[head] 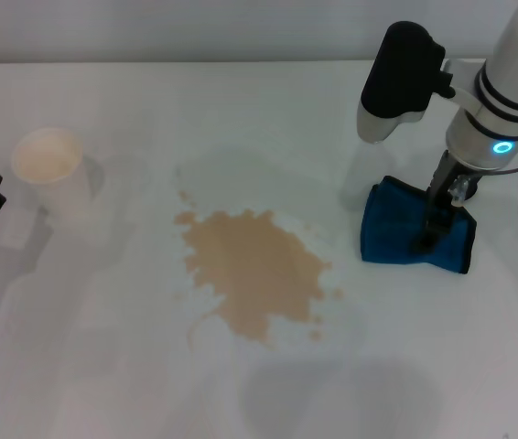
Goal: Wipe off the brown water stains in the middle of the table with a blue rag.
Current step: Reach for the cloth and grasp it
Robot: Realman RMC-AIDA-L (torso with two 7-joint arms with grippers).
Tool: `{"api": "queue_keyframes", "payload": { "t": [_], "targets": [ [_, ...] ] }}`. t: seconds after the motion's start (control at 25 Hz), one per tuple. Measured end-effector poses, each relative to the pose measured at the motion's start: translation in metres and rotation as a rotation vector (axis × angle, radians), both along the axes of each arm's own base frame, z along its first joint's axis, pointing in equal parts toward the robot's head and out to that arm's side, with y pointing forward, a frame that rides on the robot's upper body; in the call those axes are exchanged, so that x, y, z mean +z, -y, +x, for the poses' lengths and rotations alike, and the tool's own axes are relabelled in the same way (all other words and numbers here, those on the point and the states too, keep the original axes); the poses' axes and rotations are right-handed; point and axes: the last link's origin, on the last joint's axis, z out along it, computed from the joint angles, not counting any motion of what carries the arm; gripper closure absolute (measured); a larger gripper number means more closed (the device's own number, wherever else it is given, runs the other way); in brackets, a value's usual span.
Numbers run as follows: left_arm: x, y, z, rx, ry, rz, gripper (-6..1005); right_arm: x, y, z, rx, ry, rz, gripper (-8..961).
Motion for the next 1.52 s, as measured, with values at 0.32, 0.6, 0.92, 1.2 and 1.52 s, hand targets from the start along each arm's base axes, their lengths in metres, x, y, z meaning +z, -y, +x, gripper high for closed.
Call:
{"api": "queue_keyframes", "payload": {
  "t": [0.32, 0.6, 0.92, 1.2, 1.52],
  "targets": [
    [0.000, -0.003, 0.002, -0.008, 0.001, -0.001, 109, -0.003, 0.001, 0.006, -0.002, 0.011, 0.001, 210],
    [0.000, -0.004, 0.003, -0.011, 0.000, -0.001, 110, -0.005, 0.002, 0.008, -0.011, 0.005, 0.000, 273],
    [0.000, -0.004, 0.002, -0.008, 0.001, -0.003, 110, -0.006, 0.002, 0.010, -0.017, -0.004, 0.003, 346],
    [0.000, -0.004, 0.002, -0.007, 0.001, -0.003, 109, -0.007, 0.003, 0.012, -0.028, -0.006, 0.001, 496],
    [0.000, -0.004, 0.002, -0.008, 0.000, -0.003, 109, -0.008, 0.004, 0.012, -0.031, -0.010, -0.001, 550]
  ]
}}
